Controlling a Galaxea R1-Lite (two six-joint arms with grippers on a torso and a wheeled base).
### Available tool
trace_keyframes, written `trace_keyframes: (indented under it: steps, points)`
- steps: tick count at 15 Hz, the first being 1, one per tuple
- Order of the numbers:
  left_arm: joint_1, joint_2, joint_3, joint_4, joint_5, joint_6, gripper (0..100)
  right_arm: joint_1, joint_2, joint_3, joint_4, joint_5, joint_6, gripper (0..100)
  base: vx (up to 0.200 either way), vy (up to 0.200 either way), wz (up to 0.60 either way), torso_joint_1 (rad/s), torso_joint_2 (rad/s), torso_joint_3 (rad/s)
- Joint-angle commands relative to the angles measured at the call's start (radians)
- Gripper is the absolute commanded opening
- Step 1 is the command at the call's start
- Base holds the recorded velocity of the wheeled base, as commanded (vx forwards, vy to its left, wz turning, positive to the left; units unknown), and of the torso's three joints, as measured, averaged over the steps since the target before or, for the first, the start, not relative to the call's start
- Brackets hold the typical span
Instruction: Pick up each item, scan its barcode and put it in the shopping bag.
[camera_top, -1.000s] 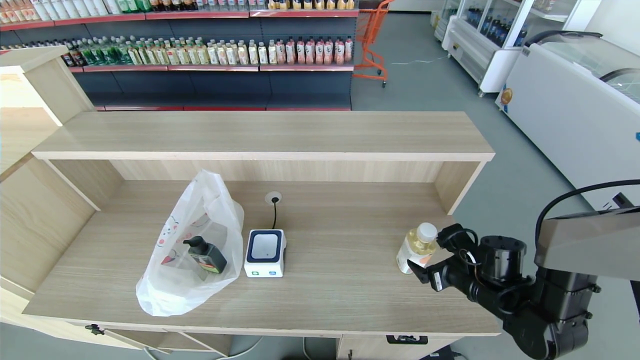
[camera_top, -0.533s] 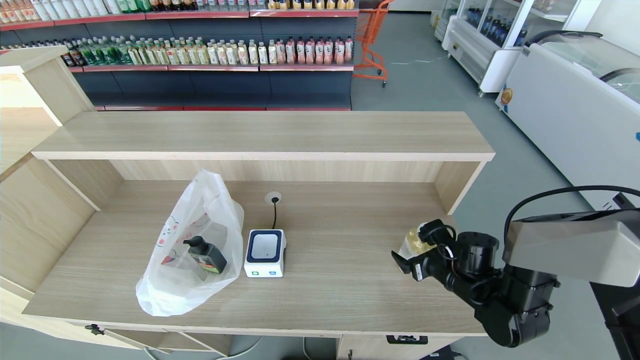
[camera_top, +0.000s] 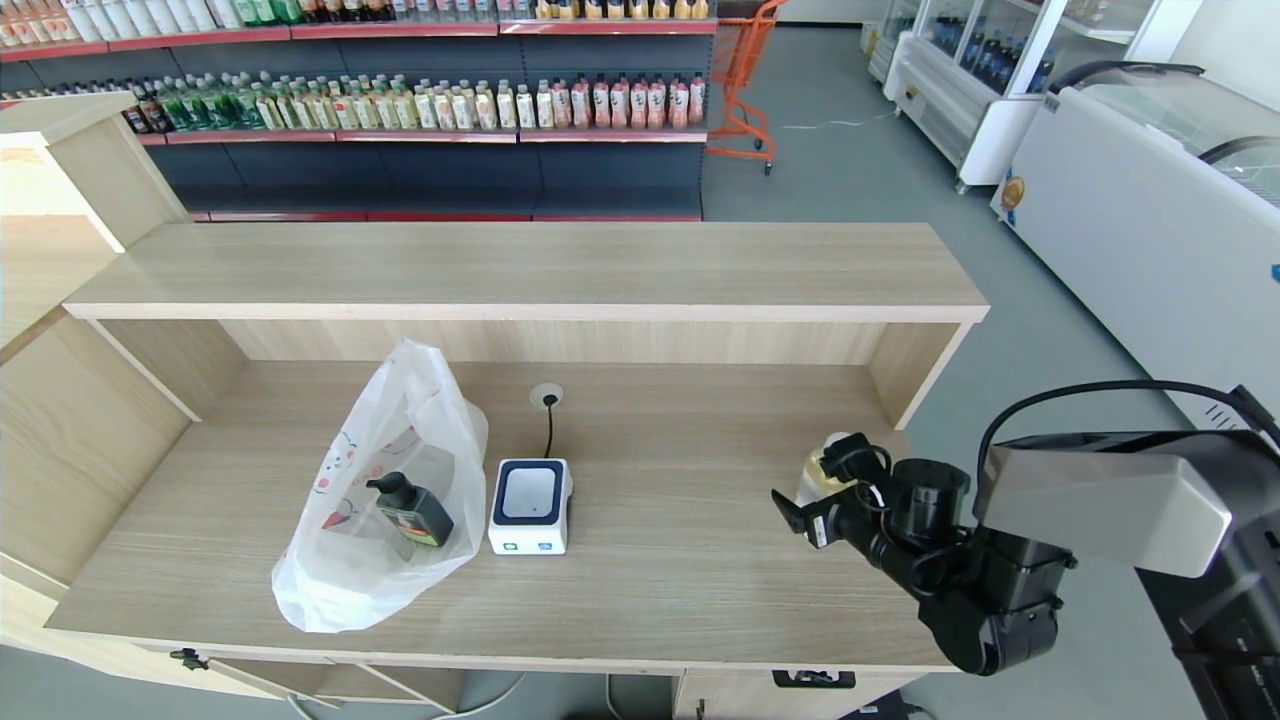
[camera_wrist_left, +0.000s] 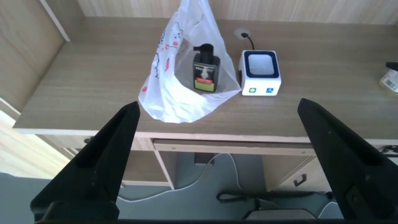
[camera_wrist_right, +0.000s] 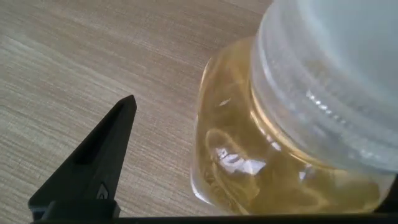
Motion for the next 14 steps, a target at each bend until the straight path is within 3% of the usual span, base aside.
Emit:
trace_keyframes:
  steps: [1, 12, 14]
  points:
    - [0.000, 0.000, 0.000, 0.000, 0.000, -0.001, 100, 0.003, 0.010, -0.014, -0.002, 0.001, 0.001, 0, 0.000, 0.000, 0.00, 0.000, 0.00, 0.000]
    - [0.000, 0.000, 0.000, 0.000, 0.000, -0.001, 100, 0.024, 0.012, 0.024, -0.054, 0.003, -0.003, 0, 0.000, 0.000, 0.00, 0.000, 0.00, 0.000]
    - [0.000, 0.000, 0.000, 0.000, 0.000, -0.001, 100, 0.035, -0.091, 0.068, -0.054, 0.006, 0.126, 0, 0.000, 0.000, 0.00, 0.000, 0.00, 0.000]
